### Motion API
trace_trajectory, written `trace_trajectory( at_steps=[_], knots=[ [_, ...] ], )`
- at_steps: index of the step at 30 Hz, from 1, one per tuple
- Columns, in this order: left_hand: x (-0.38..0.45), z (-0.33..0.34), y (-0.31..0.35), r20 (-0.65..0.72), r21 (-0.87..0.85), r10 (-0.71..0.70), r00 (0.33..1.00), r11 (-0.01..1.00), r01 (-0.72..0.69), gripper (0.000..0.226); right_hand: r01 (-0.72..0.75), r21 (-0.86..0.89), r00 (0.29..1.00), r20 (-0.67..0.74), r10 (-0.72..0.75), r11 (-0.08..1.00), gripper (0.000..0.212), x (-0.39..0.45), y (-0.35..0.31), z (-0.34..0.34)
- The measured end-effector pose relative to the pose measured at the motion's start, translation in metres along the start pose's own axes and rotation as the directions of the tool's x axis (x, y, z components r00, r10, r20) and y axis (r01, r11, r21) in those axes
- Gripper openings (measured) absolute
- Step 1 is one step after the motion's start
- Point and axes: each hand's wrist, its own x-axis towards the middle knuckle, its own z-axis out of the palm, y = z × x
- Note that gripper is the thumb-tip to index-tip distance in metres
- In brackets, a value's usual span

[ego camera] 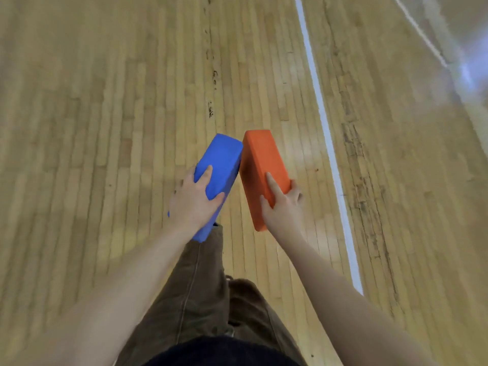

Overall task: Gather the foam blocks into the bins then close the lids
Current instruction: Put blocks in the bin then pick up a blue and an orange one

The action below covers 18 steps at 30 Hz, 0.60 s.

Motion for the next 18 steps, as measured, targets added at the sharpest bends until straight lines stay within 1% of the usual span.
trace_trajectory(
  at_steps=[3, 5, 6, 9, 11, 14, 16, 18],
  knots=[
    [-0.067, -0.011, -0.056, -0.064, -0.083, -0.216, 0.974, 0.974, 0.211, 0.068, 0.192, -0.052, 0.975, 0.128, -0.184, 0.98, 0.054, -0.042, -0.038, 0.025],
    [-0.115, -0.014, -0.095, -0.109, -0.165, -0.365, 0.924, 0.924, 0.346, 0.067, 0.326, -0.082, 0.927, 0.225, -0.301, 0.942, 0.053, -0.069, -0.07, 0.046],
    [-0.139, -0.015, -0.113, -0.132, -0.199, -0.441, 0.888, 0.889, 0.412, 0.067, 0.391, -0.081, 0.893, 0.273, -0.357, 0.917, 0.053, -0.082, -0.087, 0.057],
    [-0.213, -0.017, -0.166, -0.181, -0.311, -0.649, 0.739, 0.751, 0.583, 0.067, 0.558, -0.068, 0.775, 0.397, -0.491, 0.827, 0.053, -0.127, -0.138, 0.094],
    [-0.26, -0.016, -0.195, -0.2, -0.413, -0.764, 0.614, 0.634, 0.654, 0.067, 0.66, -0.054, 0.677, 0.475, -0.562, 0.749, 0.053, -0.16, -0.173, 0.118],
    [-0.33, -0.016, -0.236, -0.205, -0.534, -0.889, 0.409, 0.451, 0.715, 0.066, 0.784, 0.023, 0.507, 0.552, -0.662, 0.62, 0.054, -0.219, -0.223, 0.153],
    [-0.372, -0.017, -0.263, -0.191, -0.594, -0.94, 0.282, 0.339, 0.729, 0.065, 0.841, 0.069, 0.403, 0.583, -0.706, 0.537, 0.053, -0.262, -0.25, 0.176],
    [-0.41, -0.019, -0.293, -0.179, -0.642, -0.964, 0.198, 0.267, 0.719, 0.065, 0.874, 0.106, 0.321, 0.609, -0.726, 0.475, 0.053, -0.305, -0.275, 0.2]
  ],
)
